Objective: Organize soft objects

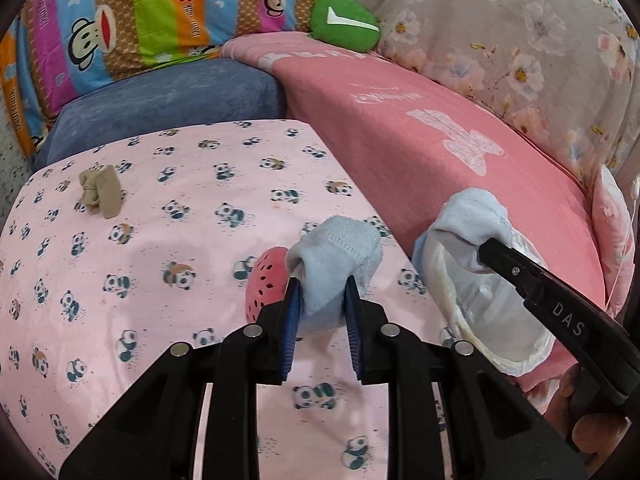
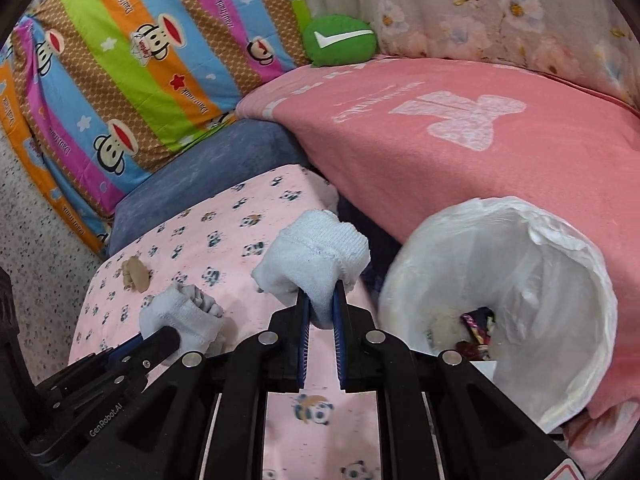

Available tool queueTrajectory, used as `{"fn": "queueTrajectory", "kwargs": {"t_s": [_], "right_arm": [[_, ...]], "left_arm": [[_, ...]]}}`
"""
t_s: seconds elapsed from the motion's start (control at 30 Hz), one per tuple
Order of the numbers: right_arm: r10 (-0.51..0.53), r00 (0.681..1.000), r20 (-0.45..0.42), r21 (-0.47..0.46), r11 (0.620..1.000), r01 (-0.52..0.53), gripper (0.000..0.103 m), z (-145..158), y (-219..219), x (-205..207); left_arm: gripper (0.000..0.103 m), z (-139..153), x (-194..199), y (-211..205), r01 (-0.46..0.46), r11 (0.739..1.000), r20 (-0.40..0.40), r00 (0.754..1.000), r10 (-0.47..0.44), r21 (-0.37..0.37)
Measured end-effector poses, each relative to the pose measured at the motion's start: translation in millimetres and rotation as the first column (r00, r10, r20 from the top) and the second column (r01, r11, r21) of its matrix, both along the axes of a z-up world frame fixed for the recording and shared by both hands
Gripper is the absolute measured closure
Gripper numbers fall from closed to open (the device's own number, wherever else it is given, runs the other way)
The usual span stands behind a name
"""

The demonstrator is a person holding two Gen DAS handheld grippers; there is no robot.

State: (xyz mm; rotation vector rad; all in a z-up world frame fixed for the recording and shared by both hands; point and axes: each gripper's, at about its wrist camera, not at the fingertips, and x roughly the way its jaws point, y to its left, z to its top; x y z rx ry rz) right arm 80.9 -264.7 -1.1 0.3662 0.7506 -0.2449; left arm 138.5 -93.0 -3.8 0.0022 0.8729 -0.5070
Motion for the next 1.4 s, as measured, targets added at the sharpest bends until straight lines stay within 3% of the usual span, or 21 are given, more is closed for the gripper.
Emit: {"fn": "queueTrajectory", "kwargs": {"t_s": [0.3,0.63,0.73,0.8,0.87,1.4], "right_arm": [[-0.139,0.99,-0.015,-0.018,0.99,0.139,0.092,-4.7,-60.7,-32.6],[-0.221,0.975,-0.026,0.013,0.975,0.222,0.088,-12.8,-93.3,-48.1],[-0.262,0.965,-0.013,-0.003,0.965,0.262,0.082,-11.0,-96.0,-51.4],[-0.275,0.962,-0.002,0.002,0.962,0.275,0.071,-9.9,-98.1,-53.4],[-0.287,0.958,0.012,0.002,0.958,0.287,0.067,-9.1,-98.7,-55.5],[-0.19,0.982,-0.01,-0.04,0.981,0.189,0.067,-15.2,-60.5,-32.7]], "left_arm": [[0.082,1.3,-22.9,-86.0,0.155,0.988,0.003,0.988,-0.155,0.011],[0.08,-8.9,-28.5,-132.4,0.23,0.973,-0.029,0.973,-0.23,-0.012],[0.071,-10.5,-26.3,-133.9,0.216,0.976,-0.043,0.975,-0.218,-0.032],[0.059,-9.3,-25.5,-132.1,0.203,0.978,-0.041,0.978,-0.205,-0.036],[0.058,-8.1,-24.1,-128.3,0.194,0.981,-0.036,0.98,-0.195,-0.034],[0.058,-8.1,-6.1,-74.4,0.096,0.995,-0.026,0.995,-0.097,-0.024]]}}
